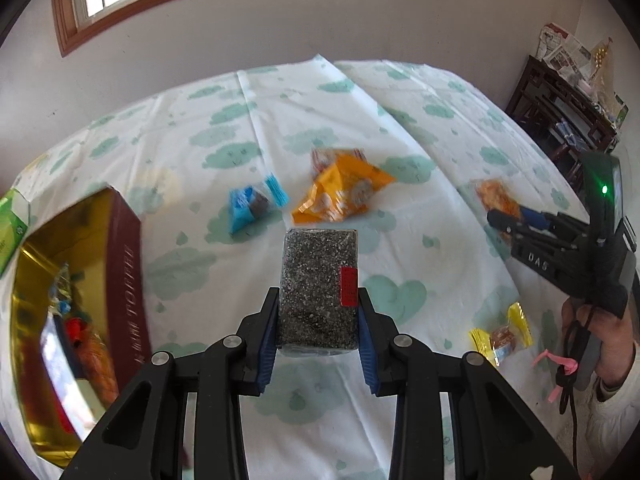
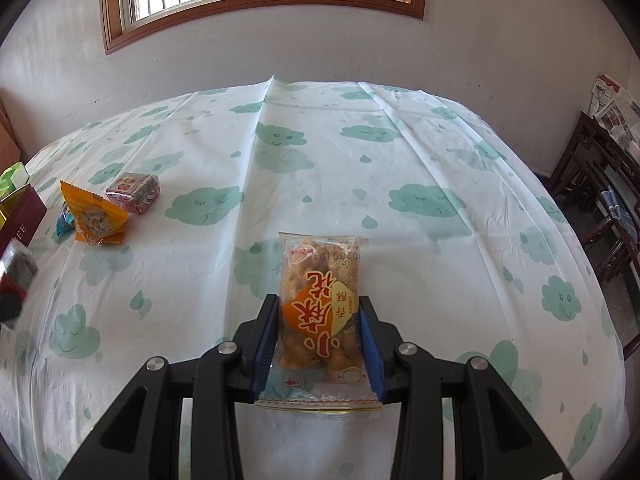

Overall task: Organize snacks
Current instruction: 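Carry the grey rice-cake block into the tin and open the left tool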

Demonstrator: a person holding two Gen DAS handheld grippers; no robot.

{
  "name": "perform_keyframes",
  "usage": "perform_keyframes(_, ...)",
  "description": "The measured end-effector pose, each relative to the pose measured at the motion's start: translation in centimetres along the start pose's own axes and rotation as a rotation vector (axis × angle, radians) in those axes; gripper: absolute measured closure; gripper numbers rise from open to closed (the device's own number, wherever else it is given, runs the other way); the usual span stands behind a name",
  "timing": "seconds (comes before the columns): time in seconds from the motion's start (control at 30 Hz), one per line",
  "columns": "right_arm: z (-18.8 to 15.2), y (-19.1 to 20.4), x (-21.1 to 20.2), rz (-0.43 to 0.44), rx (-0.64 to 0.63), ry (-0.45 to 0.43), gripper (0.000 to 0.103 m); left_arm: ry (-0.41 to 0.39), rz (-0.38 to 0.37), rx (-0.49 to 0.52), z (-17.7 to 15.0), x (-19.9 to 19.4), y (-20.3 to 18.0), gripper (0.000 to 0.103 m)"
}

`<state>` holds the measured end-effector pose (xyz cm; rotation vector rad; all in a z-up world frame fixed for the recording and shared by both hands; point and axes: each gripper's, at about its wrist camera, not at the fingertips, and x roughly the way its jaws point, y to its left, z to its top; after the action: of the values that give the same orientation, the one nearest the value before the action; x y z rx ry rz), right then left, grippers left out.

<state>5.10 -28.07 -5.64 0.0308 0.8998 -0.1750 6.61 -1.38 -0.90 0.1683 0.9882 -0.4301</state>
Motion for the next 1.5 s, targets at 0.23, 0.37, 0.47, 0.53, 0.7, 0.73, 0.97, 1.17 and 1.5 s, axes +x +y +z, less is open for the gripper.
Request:
perform_keyframes(0.23,0.0,0.1,0.0,0.0,0.0,-0.001,0.063,-0.042,0.105,-0.045,1.7,-1.6,4.6,0.072)
perform_keyframes(0.37,-0.1,0.1,0.0,0.0,-0.001,-0.001,0.063,-0.03,0.177,-0.083,2.2,-1.3,8.1,0.072)
perform_keyframes(0.47,-0.1,0.1,0.0,0.0,-0.001,0.0,0.063,-0.012,0.221,-0.117,2.3,-0.8,10.7,0.072)
perform_keyframes(0.53,-0.1,0.1,0.0,0.0,-0.001,0.0,0.063,0.005,0.25,-0.135,2.2,-0.3,12.2,0.072)
perform_keyframes(0.7,0.0,0.0,0.0,-0.001,-0.001,0.0,0.063,0.002,0.263,-0.172,2.4,0.2,14.4,0.072)
perform_keyframes(0.73,0.0,0.0,0.0,-0.001,-0.001,0.0,0.063,0.002,0.26,-0.178,2.5,0.3,14.6,0.072)
perform_keyframes(0.97,-0.1,0.1,0.0,0.0,-0.001,0.0,0.063,0.002,0.253,-0.226,2.2,0.8,16.2,0.072)
perform_keyframes(1.17,-0.1,0.1,0.0,0.0,-0.001,0.0,0.063,0.042,0.301,-0.238,1.7,2.2,17.5,0.072)
perform_keyframes(1.5,0.0,0.0,0.0,-0.002,-0.003,0.0,0.063,0.11,0.297,-0.294,0.7,4.0,19.2,0.071)
